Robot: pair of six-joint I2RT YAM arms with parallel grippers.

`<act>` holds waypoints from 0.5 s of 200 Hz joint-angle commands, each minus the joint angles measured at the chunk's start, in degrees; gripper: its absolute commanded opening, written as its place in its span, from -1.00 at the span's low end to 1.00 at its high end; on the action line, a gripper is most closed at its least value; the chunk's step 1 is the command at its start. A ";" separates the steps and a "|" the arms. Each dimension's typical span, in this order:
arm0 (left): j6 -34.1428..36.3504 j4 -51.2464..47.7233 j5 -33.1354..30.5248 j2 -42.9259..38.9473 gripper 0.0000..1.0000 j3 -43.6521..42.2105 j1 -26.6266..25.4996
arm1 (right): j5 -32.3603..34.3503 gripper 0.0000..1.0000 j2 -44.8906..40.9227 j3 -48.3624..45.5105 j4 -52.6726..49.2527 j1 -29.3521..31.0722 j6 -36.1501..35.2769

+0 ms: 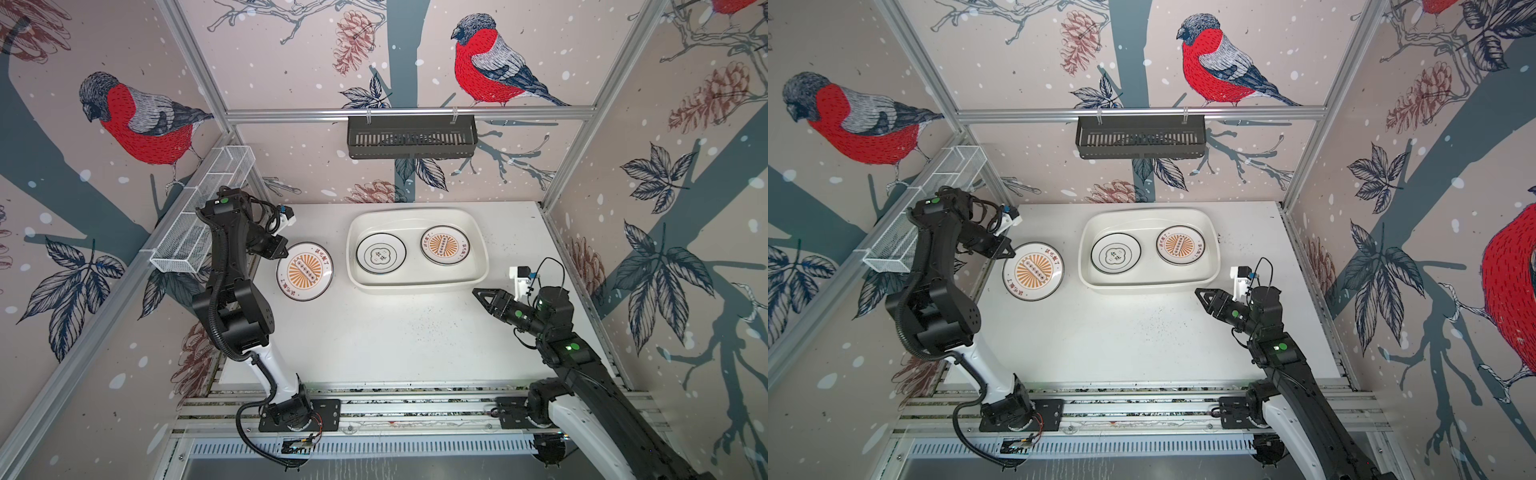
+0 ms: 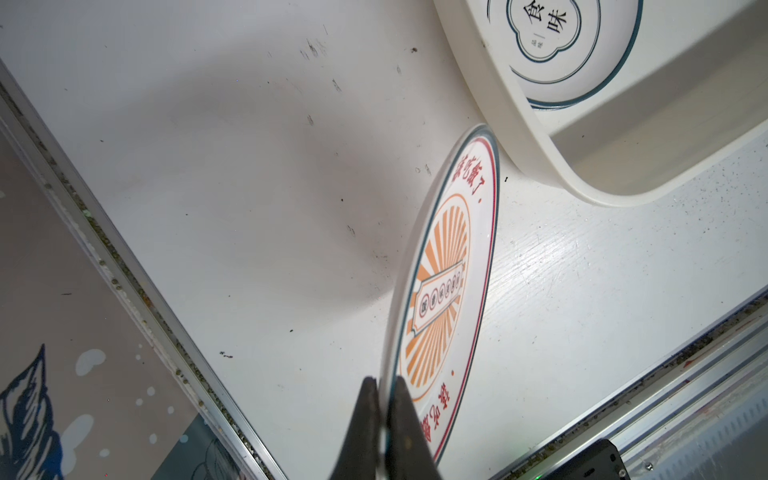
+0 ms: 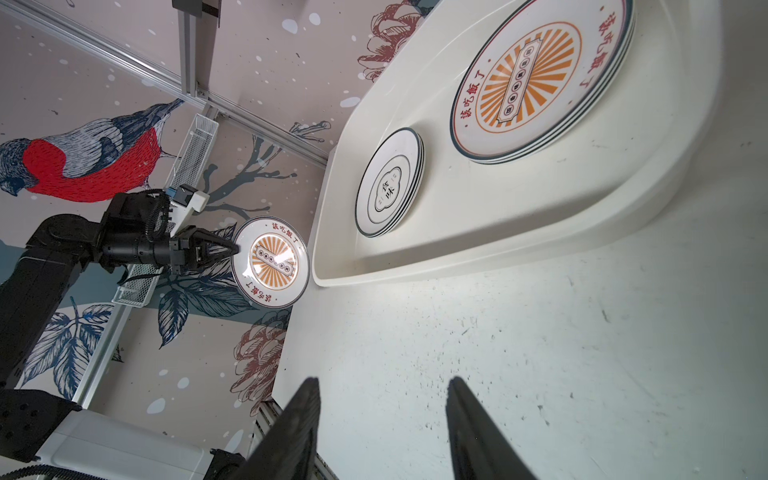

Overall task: Place the plates into the plastic bin on the countertop
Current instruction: 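Lift the upright sunburst plate with the left gripper toward the bin, then carry the plate over the bin beside the sunburst stack with the left gripper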

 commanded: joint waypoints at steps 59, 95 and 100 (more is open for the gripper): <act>-2.80 -2.16 5.43 3.23 -1.00 11.24 -0.46 | -0.98 0.01 0.11 0.06 3.05 0.04 -0.39; -3.52 -2.16 7.12 4.00 -1.00 14.56 -1.63 | -0.85 0.01 -0.22 0.17 2.53 0.08 -0.56; -3.79 -2.18 7.36 4.11 -1.00 14.84 -1.83 | -0.84 0.01 -0.22 0.19 2.44 0.04 -0.56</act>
